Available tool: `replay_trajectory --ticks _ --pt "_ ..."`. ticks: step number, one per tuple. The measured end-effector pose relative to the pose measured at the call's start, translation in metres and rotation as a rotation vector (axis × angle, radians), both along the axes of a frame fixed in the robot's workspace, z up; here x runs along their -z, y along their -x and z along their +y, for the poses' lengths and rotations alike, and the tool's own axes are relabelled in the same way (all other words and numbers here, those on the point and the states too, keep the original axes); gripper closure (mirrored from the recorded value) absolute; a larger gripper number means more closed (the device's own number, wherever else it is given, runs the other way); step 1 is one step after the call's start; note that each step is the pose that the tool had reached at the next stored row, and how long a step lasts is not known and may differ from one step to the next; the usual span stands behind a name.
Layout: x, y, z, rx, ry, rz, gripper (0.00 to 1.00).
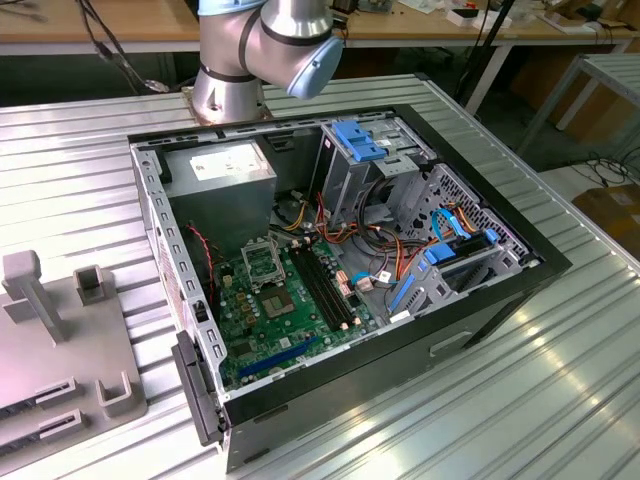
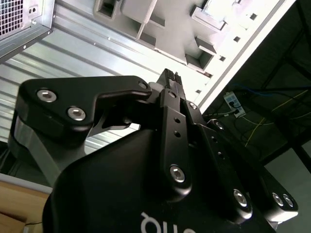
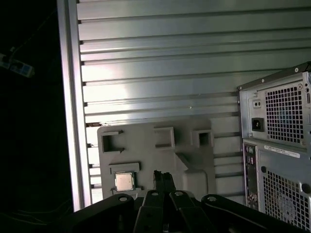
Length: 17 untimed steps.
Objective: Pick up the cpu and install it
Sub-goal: 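Reach for the cpu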
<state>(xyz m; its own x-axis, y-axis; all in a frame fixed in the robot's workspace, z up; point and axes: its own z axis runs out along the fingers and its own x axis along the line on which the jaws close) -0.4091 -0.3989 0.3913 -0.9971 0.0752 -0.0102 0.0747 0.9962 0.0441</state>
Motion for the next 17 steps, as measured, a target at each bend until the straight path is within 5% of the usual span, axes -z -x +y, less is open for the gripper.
replay_trajectory --ticks 6,17 --pt "0.0001 0.0069 0.0000 0.000 0.0000 0.0007 0.89" --pt "0.0006 0.0342 -0.0008 0.000 0.0000 0.0041 0.89"
